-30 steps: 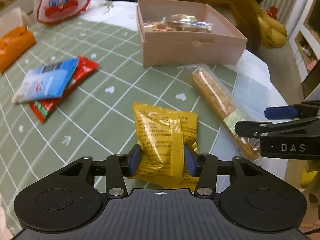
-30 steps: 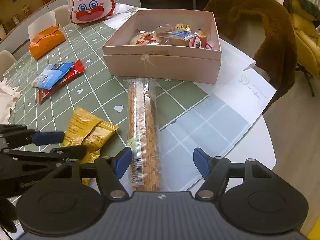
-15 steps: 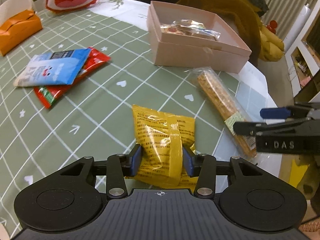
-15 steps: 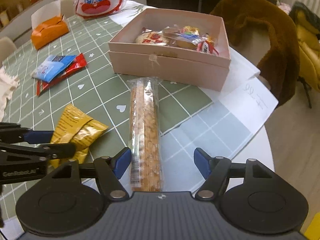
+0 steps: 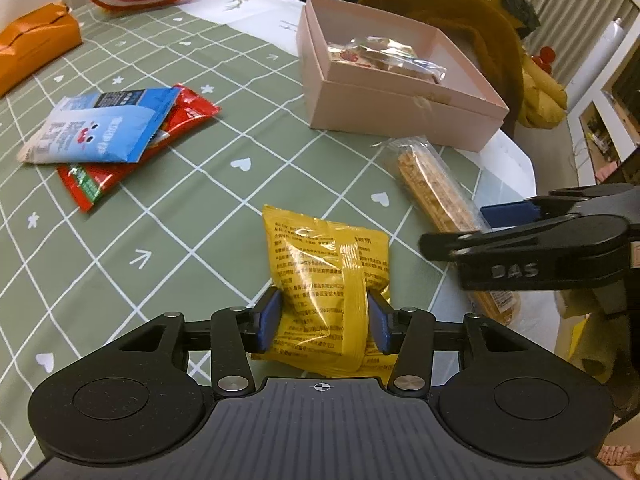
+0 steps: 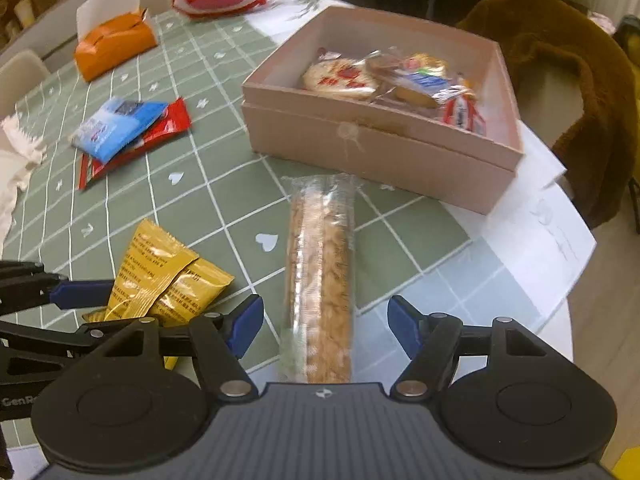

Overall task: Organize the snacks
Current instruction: 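Grasp the yellow snack packet with the left tool while the right tool holds the bread stick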

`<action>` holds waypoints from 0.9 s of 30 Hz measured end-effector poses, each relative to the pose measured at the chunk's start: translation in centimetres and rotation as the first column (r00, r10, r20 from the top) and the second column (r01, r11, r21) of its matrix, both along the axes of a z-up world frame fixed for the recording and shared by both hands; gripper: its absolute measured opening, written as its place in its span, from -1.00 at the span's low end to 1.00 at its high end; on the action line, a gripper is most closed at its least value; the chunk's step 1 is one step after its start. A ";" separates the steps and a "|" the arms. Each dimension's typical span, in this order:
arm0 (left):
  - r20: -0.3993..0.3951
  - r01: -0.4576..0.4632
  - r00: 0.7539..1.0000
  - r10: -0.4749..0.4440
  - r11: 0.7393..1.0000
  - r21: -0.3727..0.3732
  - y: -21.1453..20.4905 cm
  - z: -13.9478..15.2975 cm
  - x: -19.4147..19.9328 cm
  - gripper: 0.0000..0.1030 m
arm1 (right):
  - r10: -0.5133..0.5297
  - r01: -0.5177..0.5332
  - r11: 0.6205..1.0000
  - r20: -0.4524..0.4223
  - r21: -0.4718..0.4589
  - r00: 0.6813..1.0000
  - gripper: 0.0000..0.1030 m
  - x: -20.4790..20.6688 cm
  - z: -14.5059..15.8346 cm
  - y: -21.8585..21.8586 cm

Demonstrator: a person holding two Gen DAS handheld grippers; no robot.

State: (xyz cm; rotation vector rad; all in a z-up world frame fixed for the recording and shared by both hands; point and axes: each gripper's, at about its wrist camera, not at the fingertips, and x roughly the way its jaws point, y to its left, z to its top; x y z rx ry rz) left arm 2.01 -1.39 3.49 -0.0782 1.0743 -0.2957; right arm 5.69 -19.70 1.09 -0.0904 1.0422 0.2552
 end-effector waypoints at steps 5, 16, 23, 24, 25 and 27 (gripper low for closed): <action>-0.006 0.021 1.000 -0.021 0.999 0.034 -0.7 0.0 0.2 0.05 | 0.016 -0.016 0.999 0.010 -0.030 1.000 0.34 0.5 -0.5 0.9; 0.009 0.022 1.000 -0.022 0.999 0.050 -1.3 -0.3 0.2 0.14 | 0.071 -0.071 0.997 0.011 -0.028 0.997 -0.38 -0.7 0.1 1.4; 0.006 0.011 1.000 -0.012 0.997 0.074 -1.8 -0.3 0.2 0.16 | 0.049 -0.049 0.999 0.005 -0.016 0.999 -0.38 -1.8 0.0 0.5; 0.009 0.009 1.000 -0.010 0.997 0.073 -1.8 -0.3 0.1 0.15 | 0.044 -0.043 0.999 0.003 -0.012 0.999 -0.38 -1.9 0.0 0.3; 0.014 0.003 1.000 -0.004 0.998 0.070 -1.7 -0.3 0.0 0.11 | 0.037 -0.037 0.999 0.001 -0.009 0.999 -0.38 -2.0 0.0 0.1; 0.025 -0.009 1.000 0.007 0.998 0.064 -1.6 -0.2 -0.3 0.05 | 0.028 -0.028 1.000 -0.002 -0.004 1.000 -0.38 -2.3 0.0 -0.3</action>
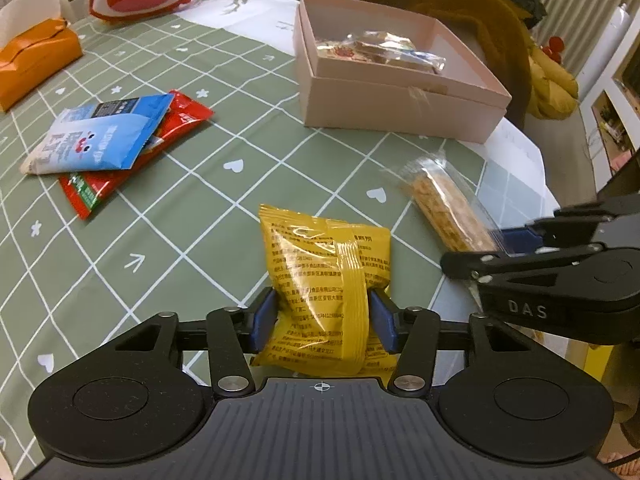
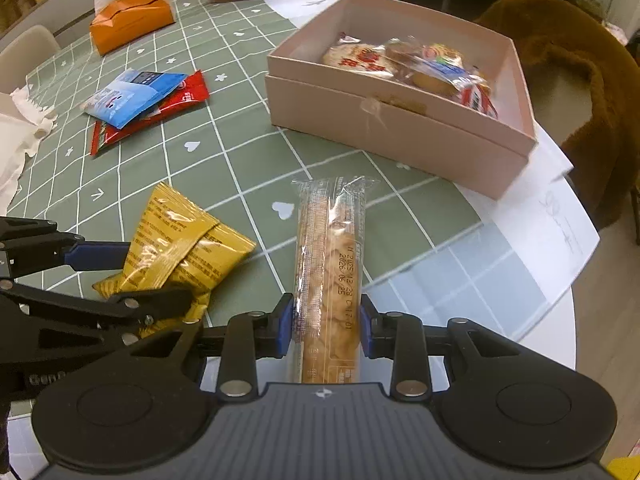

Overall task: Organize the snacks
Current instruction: 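Grasp the yellow snack packet with the left tool while the right tool holds the bread stick, then carry both snacks over the pink box and open both tools to drop them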

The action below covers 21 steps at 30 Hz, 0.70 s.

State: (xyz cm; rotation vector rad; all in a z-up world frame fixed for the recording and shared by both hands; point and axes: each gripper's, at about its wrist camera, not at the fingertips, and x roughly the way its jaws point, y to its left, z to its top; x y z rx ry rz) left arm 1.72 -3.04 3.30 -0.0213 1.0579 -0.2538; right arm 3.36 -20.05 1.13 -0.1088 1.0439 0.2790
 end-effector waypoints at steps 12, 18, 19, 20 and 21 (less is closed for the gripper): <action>0.181 -0.056 0.980 0.087 0.984 -0.170 2.5 7.4 -1.1 -0.20 | -0.052 0.036 0.993 0.148 0.112 0.988 -0.40 -1.7 7.9 -2.9; 0.437 0.008 0.895 0.090 0.976 -0.217 3.4 18.7 0.3 -0.21 | -0.093 0.028 0.985 0.383 0.171 0.919 -0.40 -1.2 18.7 -5.4; 0.459 0.015 0.885 0.078 0.980 -0.196 3.0 19.9 0.7 -0.20 | -0.093 0.023 0.985 0.410 0.173 0.908 -0.40 -0.9 20.2 -5.7; 0.475 0.022 0.878 0.065 0.984 -0.175 2.5 21.0 1.3 -0.20 | -0.096 0.021 0.984 0.432 0.175 0.897 -0.40 -0.6 21.4 -6.0; 0.482 0.030 0.875 0.051 0.987 -0.160 1.9 21.7 1.9 -0.20 | -0.102 0.024 0.984 0.453 0.174 0.886 -0.40 -0.2 22.5 -6.2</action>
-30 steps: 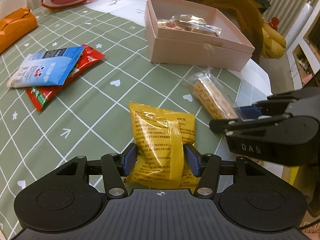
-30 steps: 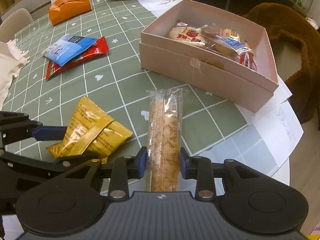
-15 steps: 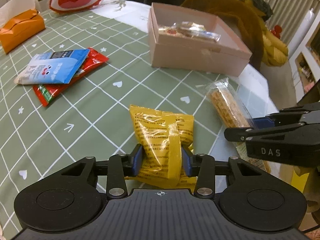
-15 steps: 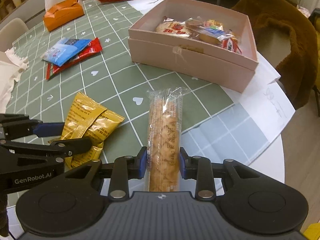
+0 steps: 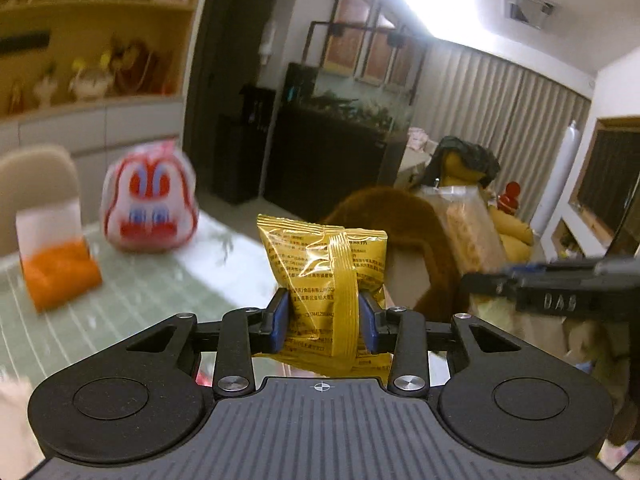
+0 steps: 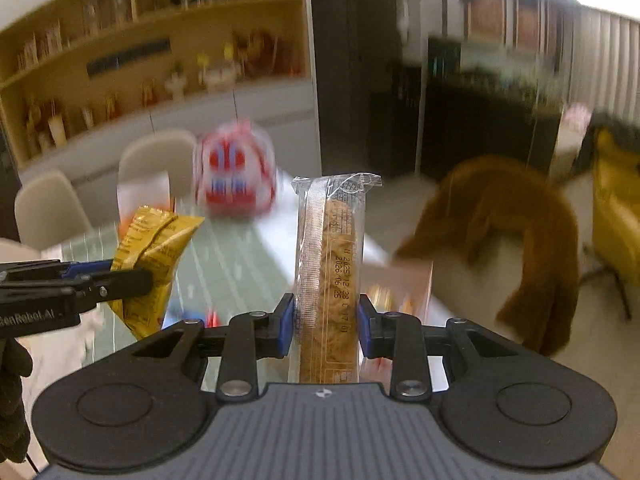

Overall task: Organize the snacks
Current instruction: 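Carry both snacks over the pink box and open both tools to drop them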

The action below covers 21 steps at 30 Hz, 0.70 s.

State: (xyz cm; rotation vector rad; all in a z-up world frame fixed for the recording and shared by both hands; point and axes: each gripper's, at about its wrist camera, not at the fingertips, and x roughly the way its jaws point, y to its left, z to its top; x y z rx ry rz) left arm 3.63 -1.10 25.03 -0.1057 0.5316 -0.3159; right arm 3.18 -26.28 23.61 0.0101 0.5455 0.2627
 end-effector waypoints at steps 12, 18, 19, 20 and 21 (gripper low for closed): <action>-0.132 0.114 0.985 -0.107 0.992 0.051 -6.8 -3.6 7.9 -0.20 | -0.050 0.049 0.999 -0.020 -0.011 0.999 -0.40 6.2 -0.6 -2.3; -0.242 0.097 0.965 -0.098 0.995 -0.016 -7.1 -7.5 13.0 -0.20 | -0.040 0.045 0.998 -0.116 0.037 0.992 -0.40 11.1 -4.3 -3.0; -0.261 0.086 0.960 -0.099 0.994 -0.060 -6.7 -8.2 13.8 -0.19 | -0.037 0.044 0.998 -0.132 0.050 0.991 -0.40 12.2 -5.0 -3.0; -0.292 0.069 0.951 -0.103 0.990 -0.124 -6.3 -9.4 15.1 -0.19 | -0.035 0.045 0.997 -0.151 0.063 0.988 -0.40 13.3 -5.8 -3.1; -0.324 0.059 0.939 -0.112 0.984 -0.169 -6.1 -10.4 16.2 -0.18 | -0.027 0.041 0.996 -0.166 0.082 0.986 -0.40 14.3 -6.7 -3.1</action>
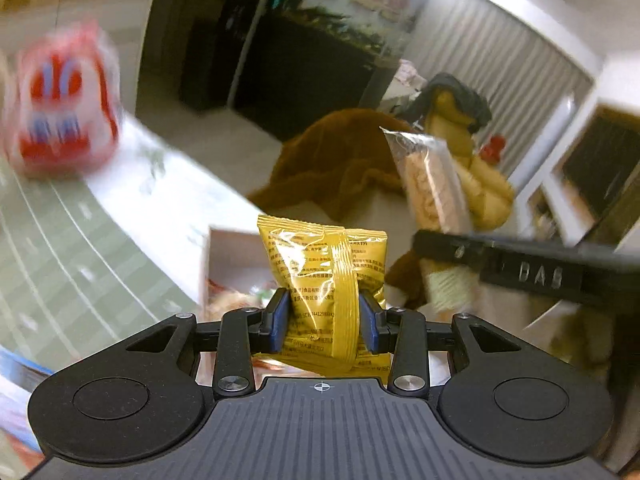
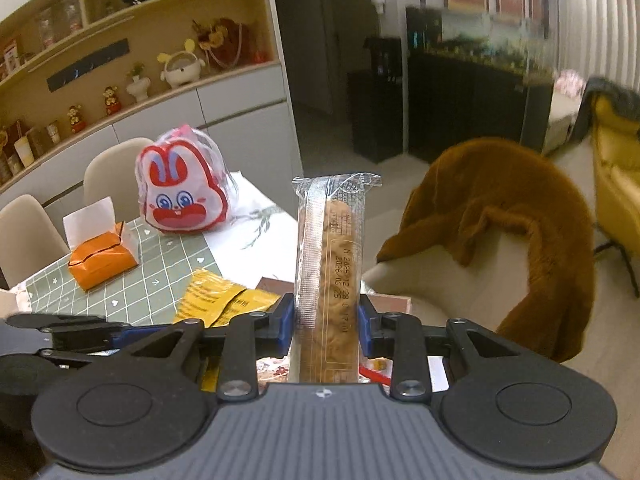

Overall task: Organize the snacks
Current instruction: 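Carry both snacks over the pink box and open both tools to drop them, then reach the right tool to the blue-and-white bag while the left tool moves to the red packet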

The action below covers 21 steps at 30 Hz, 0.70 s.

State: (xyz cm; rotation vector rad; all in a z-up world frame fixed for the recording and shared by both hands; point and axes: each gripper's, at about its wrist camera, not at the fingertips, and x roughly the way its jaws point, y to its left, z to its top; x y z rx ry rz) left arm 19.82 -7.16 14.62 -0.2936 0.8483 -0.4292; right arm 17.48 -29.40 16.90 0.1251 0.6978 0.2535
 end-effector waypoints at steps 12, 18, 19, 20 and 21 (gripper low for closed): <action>-0.163 -0.275 0.950 0.265 0.961 -0.041 8.8 -6.6 -0.8 -0.19 | -0.035 0.026 0.997 -0.142 -0.066 0.989 0.14 2.5 -5.9 0.0; -0.158 -0.510 0.846 0.509 0.859 0.043 17.3 -7.4 -4.1 -0.19 | 0.070 -0.092 0.978 -0.123 -0.186 0.990 0.19 1.5 -6.5 5.2; -0.158 -0.548 0.820 0.550 0.834 0.062 18.7 -7.6 -4.5 -0.19 | 0.090 -0.113 0.976 -0.128 -0.187 0.988 0.19 1.2 -6.6 6.2; -0.157 -0.589 0.789 0.594 0.804 0.083 20.2 -8.0 -4.7 -0.19 | 0.109 -0.132 0.974 -0.132 -0.181 0.985 0.19 0.9 -6.8 7.1; -0.151 -0.617 0.766 0.625 0.780 0.101 21.4 -8.3 -4.6 -0.19 | 0.126 -0.149 0.974 -0.137 -0.173 0.983 0.19 0.6 -6.9 7.8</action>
